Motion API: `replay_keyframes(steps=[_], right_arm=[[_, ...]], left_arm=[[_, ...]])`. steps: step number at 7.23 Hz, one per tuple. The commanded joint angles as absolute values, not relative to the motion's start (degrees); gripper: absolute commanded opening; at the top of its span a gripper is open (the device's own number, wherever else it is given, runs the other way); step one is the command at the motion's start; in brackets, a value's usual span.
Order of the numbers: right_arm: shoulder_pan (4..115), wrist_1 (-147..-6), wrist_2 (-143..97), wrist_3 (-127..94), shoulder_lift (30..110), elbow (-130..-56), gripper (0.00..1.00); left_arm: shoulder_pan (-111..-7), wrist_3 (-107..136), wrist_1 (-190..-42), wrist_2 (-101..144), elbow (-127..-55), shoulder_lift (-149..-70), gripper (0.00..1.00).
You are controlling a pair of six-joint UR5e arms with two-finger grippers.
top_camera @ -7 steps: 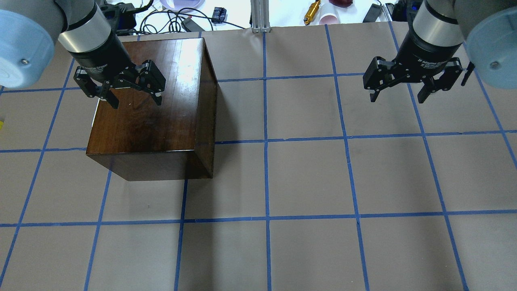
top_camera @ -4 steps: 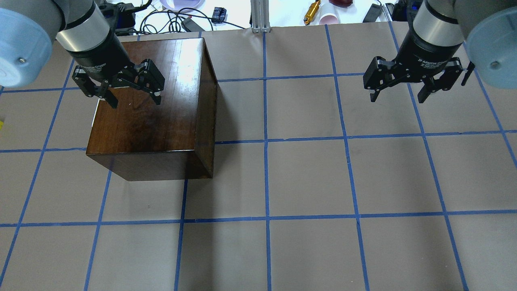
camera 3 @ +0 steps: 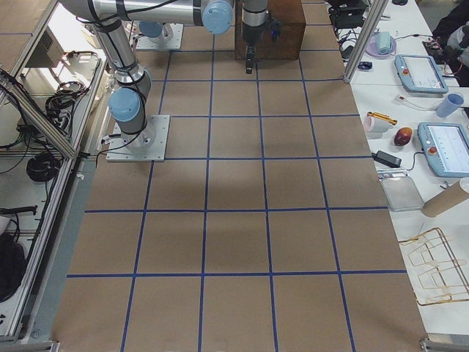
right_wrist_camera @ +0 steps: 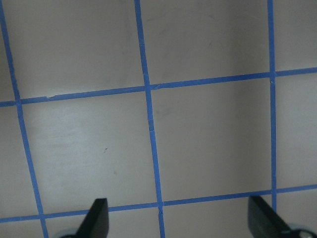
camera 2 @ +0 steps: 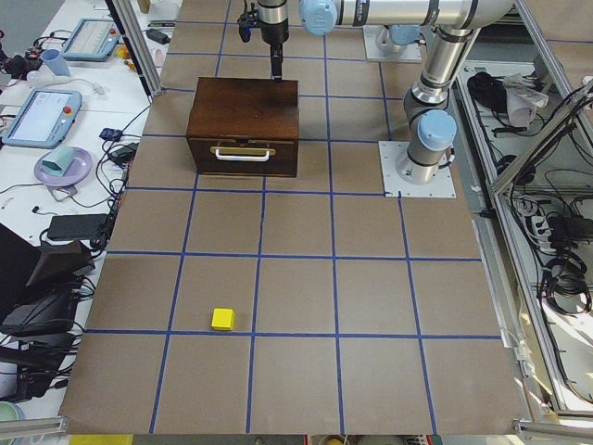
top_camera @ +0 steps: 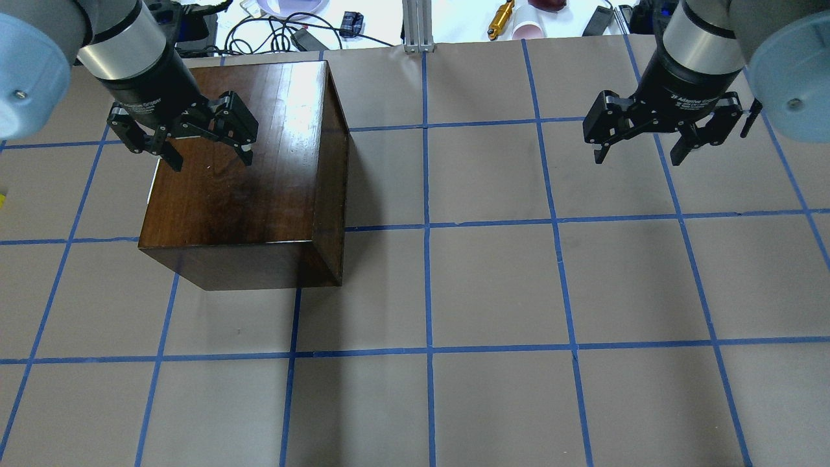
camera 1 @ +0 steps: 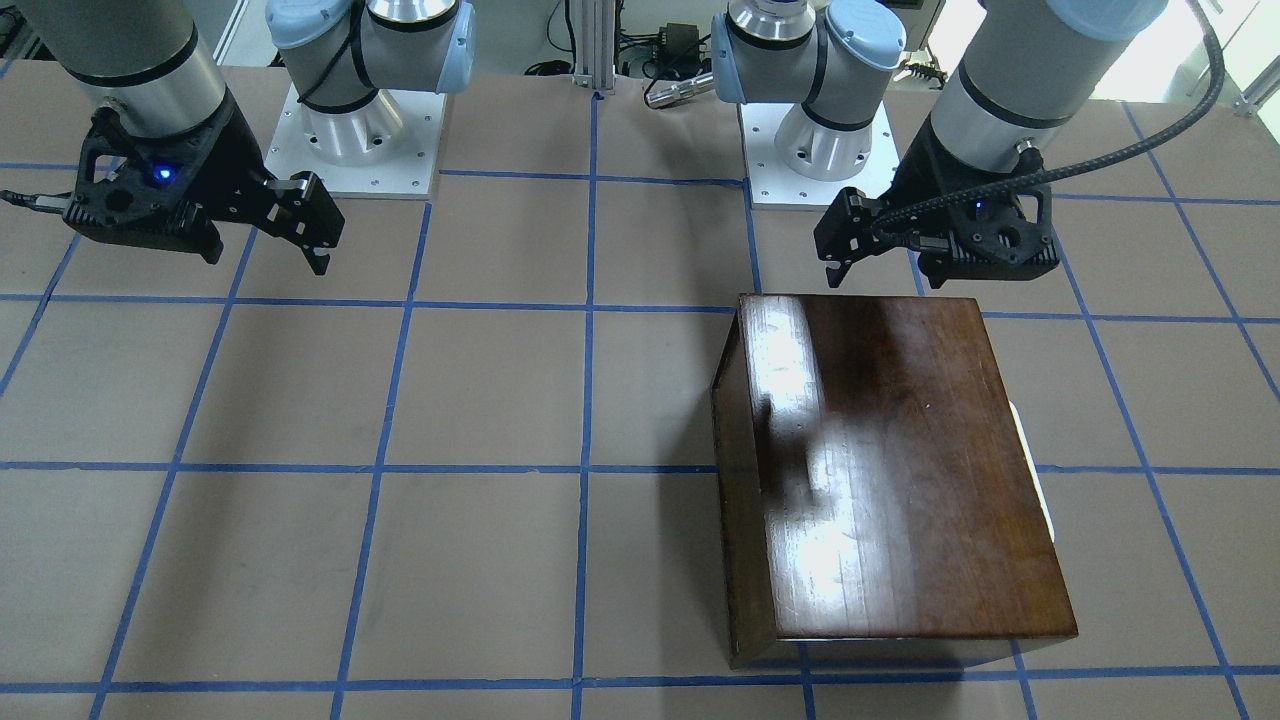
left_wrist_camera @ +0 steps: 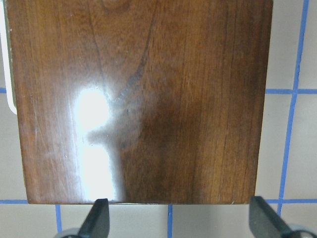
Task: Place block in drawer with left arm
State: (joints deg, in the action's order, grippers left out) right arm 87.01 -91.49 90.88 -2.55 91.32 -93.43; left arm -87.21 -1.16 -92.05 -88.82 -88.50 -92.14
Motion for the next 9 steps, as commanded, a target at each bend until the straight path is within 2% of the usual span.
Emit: replay_keyframes(steps=[1, 9], right_arm=[[87.01, -91.49, 90.88, -2.55, 91.32, -93.43, 1.0], [87.01, -91.49, 90.88, -2.55, 91.32, -93.43, 1.0]], left_arm=[[-86.93, -1.23, -92.19, -88.77, -87.98, -92.72, 1.0], [-85.17, -1.32, -91.14, -92.95, -87.98, -92.37, 1.0]])
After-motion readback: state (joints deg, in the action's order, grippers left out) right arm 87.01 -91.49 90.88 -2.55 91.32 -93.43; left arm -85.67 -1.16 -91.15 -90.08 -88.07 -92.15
